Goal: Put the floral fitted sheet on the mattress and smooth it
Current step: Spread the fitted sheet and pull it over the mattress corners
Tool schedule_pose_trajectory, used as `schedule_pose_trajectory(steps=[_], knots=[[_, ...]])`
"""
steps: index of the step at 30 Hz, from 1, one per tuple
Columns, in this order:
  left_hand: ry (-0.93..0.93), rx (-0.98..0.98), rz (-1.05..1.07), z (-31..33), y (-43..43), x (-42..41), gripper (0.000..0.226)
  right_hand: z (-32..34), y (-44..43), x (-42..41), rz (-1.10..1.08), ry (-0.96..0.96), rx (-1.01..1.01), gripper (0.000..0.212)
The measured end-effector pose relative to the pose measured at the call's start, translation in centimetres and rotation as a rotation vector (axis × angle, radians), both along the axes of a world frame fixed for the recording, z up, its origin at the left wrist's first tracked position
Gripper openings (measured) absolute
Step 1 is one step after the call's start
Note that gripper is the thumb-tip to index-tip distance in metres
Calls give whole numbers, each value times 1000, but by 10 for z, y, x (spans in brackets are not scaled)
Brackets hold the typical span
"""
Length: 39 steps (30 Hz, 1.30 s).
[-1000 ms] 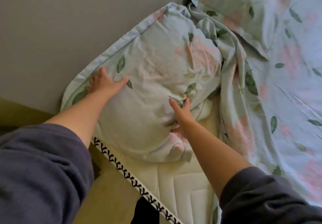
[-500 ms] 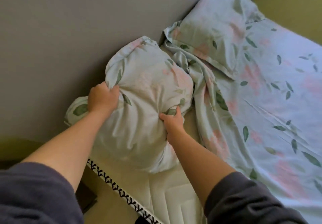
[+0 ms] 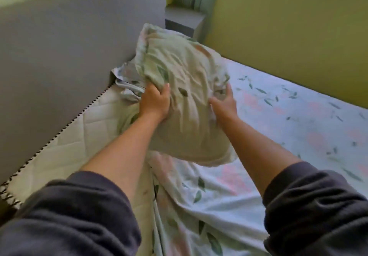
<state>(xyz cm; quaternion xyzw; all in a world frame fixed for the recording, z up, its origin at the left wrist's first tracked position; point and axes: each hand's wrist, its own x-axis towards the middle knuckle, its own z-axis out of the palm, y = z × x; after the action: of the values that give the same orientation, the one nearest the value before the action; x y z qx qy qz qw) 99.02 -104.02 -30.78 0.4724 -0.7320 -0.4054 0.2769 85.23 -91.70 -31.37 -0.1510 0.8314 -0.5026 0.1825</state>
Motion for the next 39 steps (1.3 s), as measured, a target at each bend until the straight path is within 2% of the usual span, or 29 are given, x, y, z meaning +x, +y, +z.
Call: schedule_pose_trajectory(steps=[3,6,9,17,20,23,25,28,31,32,34,36,39], knots=[[-114,232,-373,-30,71,-63,70,-10,70,-55,-24,37,201,79],[-244,386,-460,-90,125,-79,73,-49,120,-68,-13,-59,228,76],[-367,432,-475,-152,150,-69,65,-99,153,-59,15,-141,260,74],[-525,471,-442,-252,157,-27,51,-205,168,-6,35,-336,287,71],[-650,375,-355,-287,143,2,33,-248,157,23,71,-397,315,71],[-714,223,-98,-313,124,36,19,-283,146,48,108,-455,340,53],[-733,282,23,-335,111,62,21,-304,133,67,146,-517,365,32],[-666,487,129,-368,102,87,29,-328,115,94,208,-558,392,20],[-402,652,160,-383,96,92,30,-339,102,112,240,-527,416,24],[-331,683,142,-385,96,93,26,-340,100,115,248,-517,426,25],[-324,649,89,-382,96,97,16,-335,98,118,262,-493,452,26],[-309,605,139,-371,94,106,22,-323,94,118,269,-495,464,26],[-149,735,255,-347,86,125,22,-301,78,124,296,-501,454,25]])
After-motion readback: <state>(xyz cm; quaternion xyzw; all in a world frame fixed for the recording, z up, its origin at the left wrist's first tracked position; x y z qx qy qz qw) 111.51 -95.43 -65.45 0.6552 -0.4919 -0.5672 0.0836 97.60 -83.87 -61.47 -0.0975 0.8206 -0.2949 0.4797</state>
